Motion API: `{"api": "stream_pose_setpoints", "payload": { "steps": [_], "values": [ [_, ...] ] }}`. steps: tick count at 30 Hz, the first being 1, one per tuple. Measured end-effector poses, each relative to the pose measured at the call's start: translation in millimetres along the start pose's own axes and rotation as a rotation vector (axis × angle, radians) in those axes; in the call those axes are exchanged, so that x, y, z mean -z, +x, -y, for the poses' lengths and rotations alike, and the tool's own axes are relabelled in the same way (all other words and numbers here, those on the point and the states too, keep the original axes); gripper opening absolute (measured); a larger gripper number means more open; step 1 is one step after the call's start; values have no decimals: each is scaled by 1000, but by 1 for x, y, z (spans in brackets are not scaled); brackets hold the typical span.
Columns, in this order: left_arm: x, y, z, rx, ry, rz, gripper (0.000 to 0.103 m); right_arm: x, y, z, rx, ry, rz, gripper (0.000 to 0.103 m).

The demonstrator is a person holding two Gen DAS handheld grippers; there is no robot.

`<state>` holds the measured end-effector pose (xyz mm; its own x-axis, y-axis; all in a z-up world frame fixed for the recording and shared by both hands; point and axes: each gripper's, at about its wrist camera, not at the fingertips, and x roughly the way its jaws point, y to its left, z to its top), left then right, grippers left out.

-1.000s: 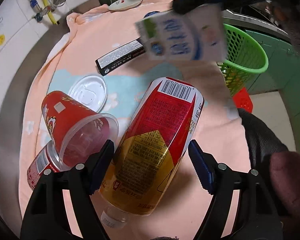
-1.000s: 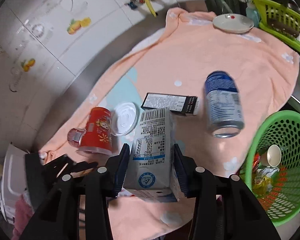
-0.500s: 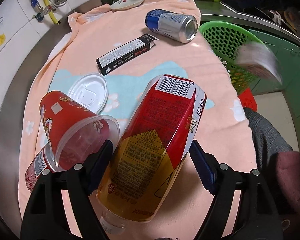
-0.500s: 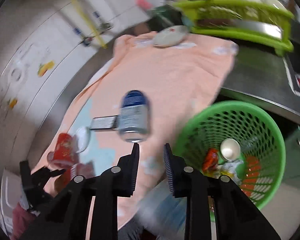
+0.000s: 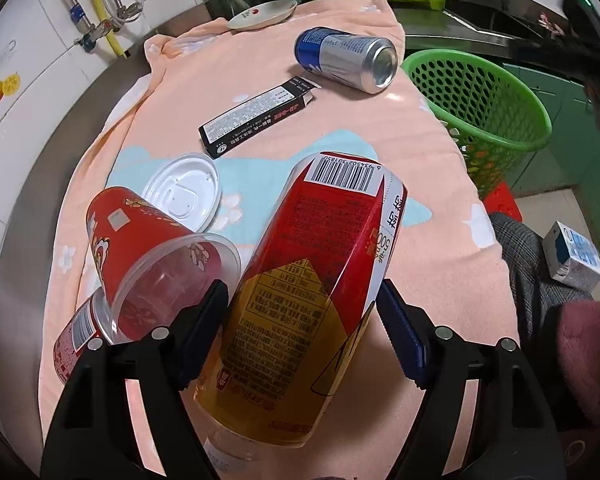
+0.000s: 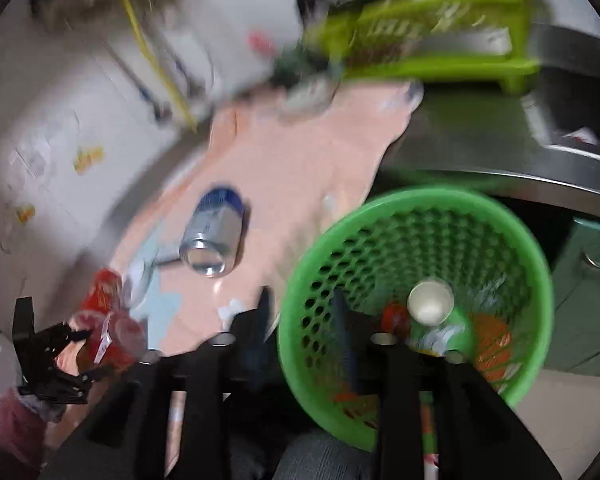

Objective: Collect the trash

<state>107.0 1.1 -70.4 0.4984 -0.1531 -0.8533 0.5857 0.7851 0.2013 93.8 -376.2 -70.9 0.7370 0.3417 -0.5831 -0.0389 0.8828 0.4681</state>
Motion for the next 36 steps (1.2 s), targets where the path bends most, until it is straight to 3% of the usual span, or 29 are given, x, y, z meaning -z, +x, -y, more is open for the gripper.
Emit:
{"api": "stream_pose_setpoints", "payload": {
  "steps": [1, 2, 4, 6, 7, 12, 18, 24, 36],
  "values": [
    [1, 0, -1, 4, -5, 4, 74, 21, -15, 8, -32, -6, 105, 62],
    [1, 0, -3, 10, -15, 7, 74, 46, -31, 18, 17, -3, 235, 70],
    [2, 0, -5, 17, -21, 14, 74, 98, -40, 34, 138, 14, 394, 72],
    [3, 0, -6, 23, -25, 21, 74, 126, -28, 46, 150, 53, 400, 72],
    [2, 1, -8, 29, -37, 21, 74, 140, -22, 57, 67, 119, 420, 71],
    [-2, 4, -10, 30, -56, 3, 74, 144, -34, 58, -16, 190, 432, 74],
    [-4, 4, -6, -1, -69, 2, 74, 150, -39, 51, -30, 150, 410, 74],
    [-7, -15, 6, -12, -52, 63, 71, 135, -23, 52, -61, 140, 370, 79],
    [-8, -52, 20, 69, -87, 175, 70, 137, -26, 31, -7, 62, 360, 81]
  ]
}}
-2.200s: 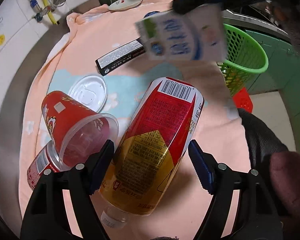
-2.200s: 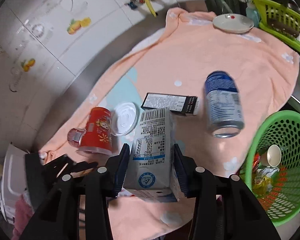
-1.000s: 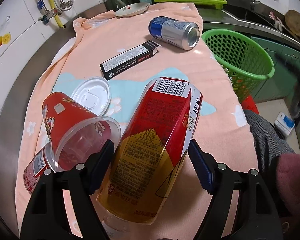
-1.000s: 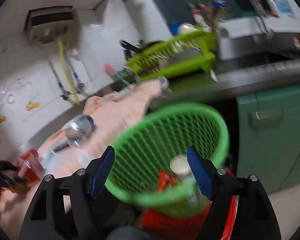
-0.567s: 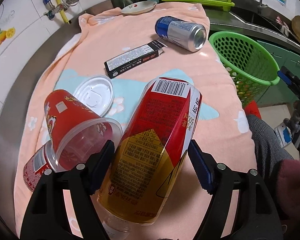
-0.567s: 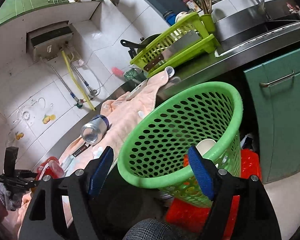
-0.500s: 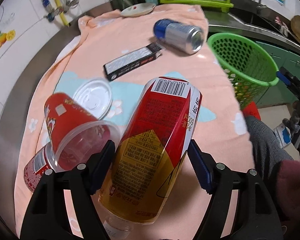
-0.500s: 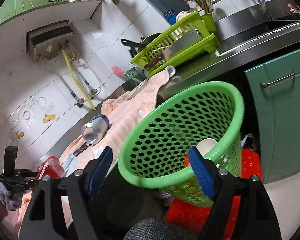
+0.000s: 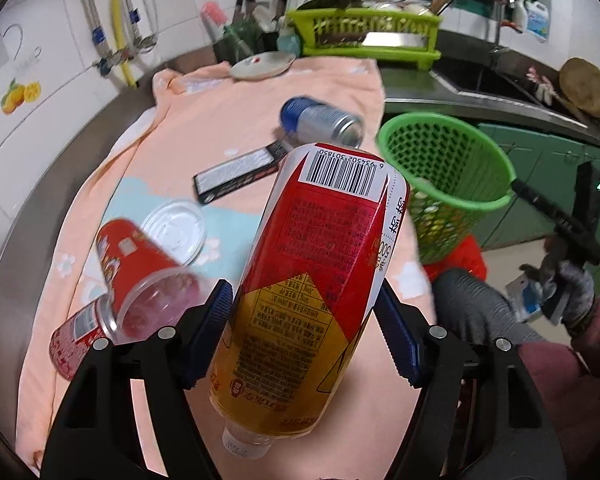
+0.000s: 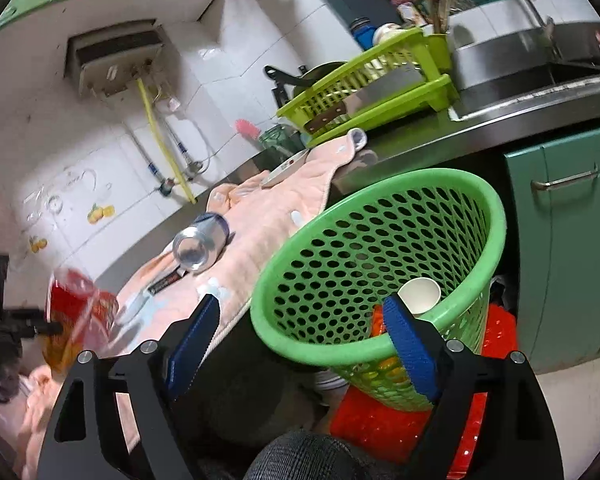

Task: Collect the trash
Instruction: 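Carry the red-gold juice carton over the basket and open the left tool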

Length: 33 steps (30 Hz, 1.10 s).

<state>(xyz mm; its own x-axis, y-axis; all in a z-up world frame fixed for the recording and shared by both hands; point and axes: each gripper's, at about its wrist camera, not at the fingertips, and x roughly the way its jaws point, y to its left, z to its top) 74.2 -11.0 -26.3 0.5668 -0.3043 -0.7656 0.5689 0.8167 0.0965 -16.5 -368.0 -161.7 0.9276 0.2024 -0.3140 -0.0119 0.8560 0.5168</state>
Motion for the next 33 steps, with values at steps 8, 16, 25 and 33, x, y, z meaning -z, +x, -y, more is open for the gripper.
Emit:
{"api": "stream_pose_setpoints", "payload": {
  "steps": [8, 16, 25, 33],
  "values": [
    [-16, 6, 27, 83, 21, 31, 70, 12, 5, -17, -10, -65, -25, 84],
    [-39, 10, 57, 144, 62, 72, 70, 13, 4, -4, 2, -15, -37, 84],
    [-87, 39, 98, 237, 84, 59, 70, 17, 2, -6, 1, -44, -30, 85],
    [-149, 87, 156, 294, 116, 64, 70, 25, -12, 34, -31, 165, 29, 85]
  ]
}}
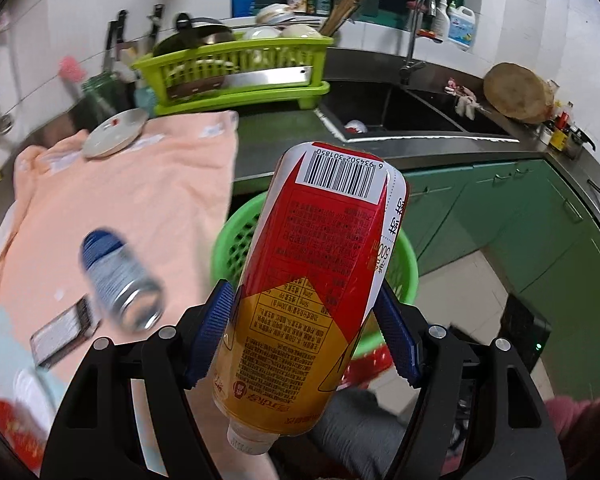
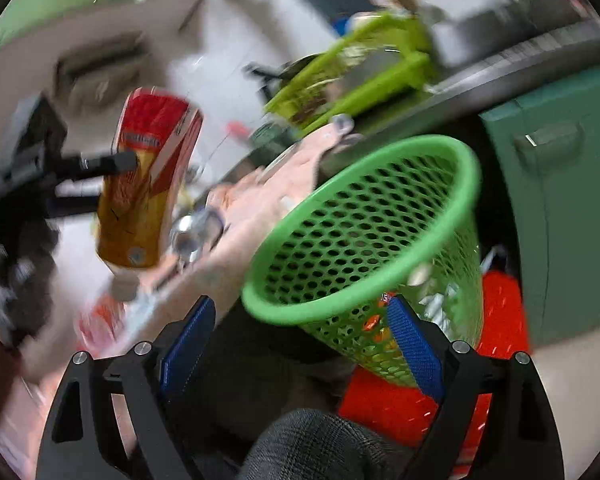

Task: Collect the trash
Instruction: 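Carry the red-gold juice carton over the basket and open the left tool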

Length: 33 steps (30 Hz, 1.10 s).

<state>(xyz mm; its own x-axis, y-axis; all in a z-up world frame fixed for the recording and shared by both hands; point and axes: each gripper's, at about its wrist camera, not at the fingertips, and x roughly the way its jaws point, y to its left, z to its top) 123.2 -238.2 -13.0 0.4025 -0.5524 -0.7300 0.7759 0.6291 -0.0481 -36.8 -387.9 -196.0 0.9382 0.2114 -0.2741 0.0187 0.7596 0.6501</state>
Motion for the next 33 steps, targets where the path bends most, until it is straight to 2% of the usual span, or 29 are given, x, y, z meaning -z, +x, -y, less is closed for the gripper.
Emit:
{"api": "stream_pose_setpoints", "payload": {
  "steps": [2, 7, 14, 18, 24, 29, 33],
  "values": [
    [-10, 20, 3, 40, -27, -25, 70, -1, -2, 22, 29, 100, 13, 85],
    [-26, 70, 14, 48, -32, -83, 70, 3, -5, 53, 20, 218, 14, 85],
    [-32, 123, 20, 45, -70, -174, 70, 4, -5, 59, -8, 235, 13, 86],
    [-26, 135, 18, 33, -69, -204, 70, 6, -4, 64, -14, 279, 8, 86],
    [-25, 147, 13, 28, -92, -229, 71, 4, -4, 62, -8, 261, 1, 85],
    [-25, 148, 13, 48, -103, -234, 72, 4, -3, 58, -11, 246, -3, 85],
    [-23, 144, 14, 47, -96, -225, 72, 6, -3, 64, -18, 290, -1, 86]
  ]
}}
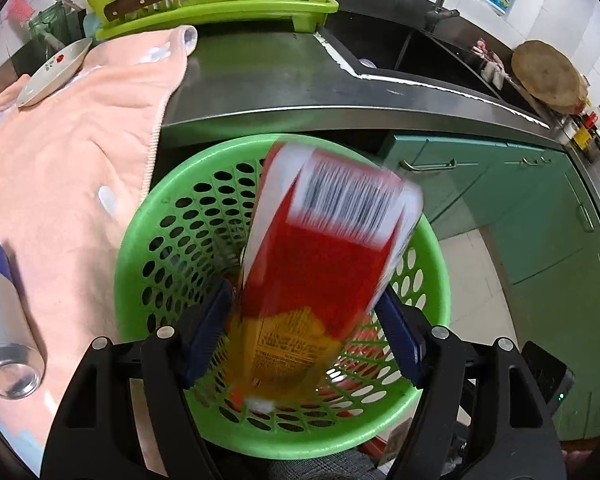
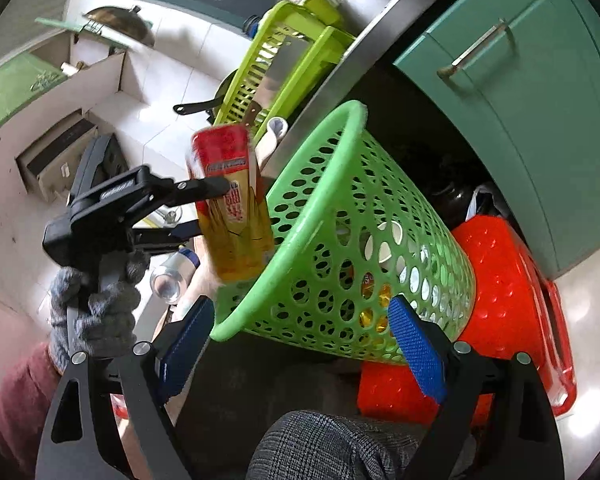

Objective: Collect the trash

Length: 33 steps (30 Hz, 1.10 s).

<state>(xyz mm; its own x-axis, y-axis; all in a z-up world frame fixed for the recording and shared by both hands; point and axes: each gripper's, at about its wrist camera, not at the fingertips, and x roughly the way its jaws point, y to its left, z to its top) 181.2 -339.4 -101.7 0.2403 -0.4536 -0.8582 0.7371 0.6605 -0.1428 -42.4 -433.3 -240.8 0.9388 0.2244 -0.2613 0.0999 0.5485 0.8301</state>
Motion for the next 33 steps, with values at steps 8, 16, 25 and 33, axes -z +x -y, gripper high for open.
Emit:
{"api": "stream_pose_setpoints", "payload": {
  "steps": [8, 16, 25, 33],
  "values": [
    [4, -13, 0, 18, 0, 24, 72, -2, 0, 14, -15, 77, 1, 86],
    [21, -34, 6, 30, 29, 51, 72, 8, -2, 89, 25, 450, 61, 85],
    [30, -49, 3, 58, 51, 80, 72, 7, 10, 125, 68, 548, 113, 86],
    [42, -66, 3, 41, 80, 99, 72, -8, 20, 153, 108, 550, 187, 86]
  ]
}}
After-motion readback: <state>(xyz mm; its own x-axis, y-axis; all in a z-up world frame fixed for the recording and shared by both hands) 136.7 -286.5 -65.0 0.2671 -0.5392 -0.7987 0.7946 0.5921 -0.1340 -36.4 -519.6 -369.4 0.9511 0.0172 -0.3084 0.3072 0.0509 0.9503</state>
